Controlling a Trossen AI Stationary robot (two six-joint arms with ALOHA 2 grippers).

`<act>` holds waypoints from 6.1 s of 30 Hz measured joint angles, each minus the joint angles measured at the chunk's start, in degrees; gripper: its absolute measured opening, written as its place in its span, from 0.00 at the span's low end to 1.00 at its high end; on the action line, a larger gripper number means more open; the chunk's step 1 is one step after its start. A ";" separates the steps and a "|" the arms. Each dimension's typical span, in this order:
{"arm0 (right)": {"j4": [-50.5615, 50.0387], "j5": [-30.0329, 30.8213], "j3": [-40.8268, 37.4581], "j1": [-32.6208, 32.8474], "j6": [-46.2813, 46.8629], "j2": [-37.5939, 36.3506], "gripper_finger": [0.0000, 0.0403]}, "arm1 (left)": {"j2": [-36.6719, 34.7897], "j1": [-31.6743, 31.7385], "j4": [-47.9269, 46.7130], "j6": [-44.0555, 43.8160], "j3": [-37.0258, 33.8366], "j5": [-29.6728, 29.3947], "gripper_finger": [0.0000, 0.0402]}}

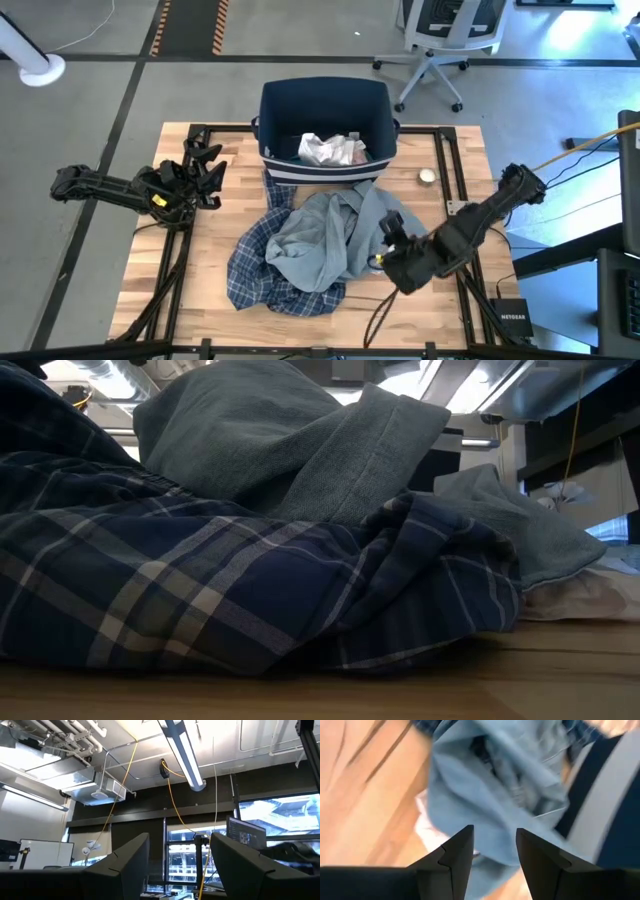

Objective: Sort clothes
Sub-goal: Put the white boxer into the blue laundry bin, then put the blue long sleeve shirt into the blue laundry bin

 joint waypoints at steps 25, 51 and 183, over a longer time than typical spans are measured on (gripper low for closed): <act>32.21 -5.67 -45.51 4.00 33.14 -11.22 0.41 | 0.01 0.00 -0.02 -0.15 0.00 0.00 0.52; 43.06 -10.01 -45.95 -6.89 19.80 -1.84 0.70 | 0.00 0.00 -0.07 -0.79 0.00 0.00 0.52; 29.40 -12.09 -23.22 -11.59 -28.12 1.11 0.50 | 0.00 -0.01 0.00 0.84 0.02 0.00 0.52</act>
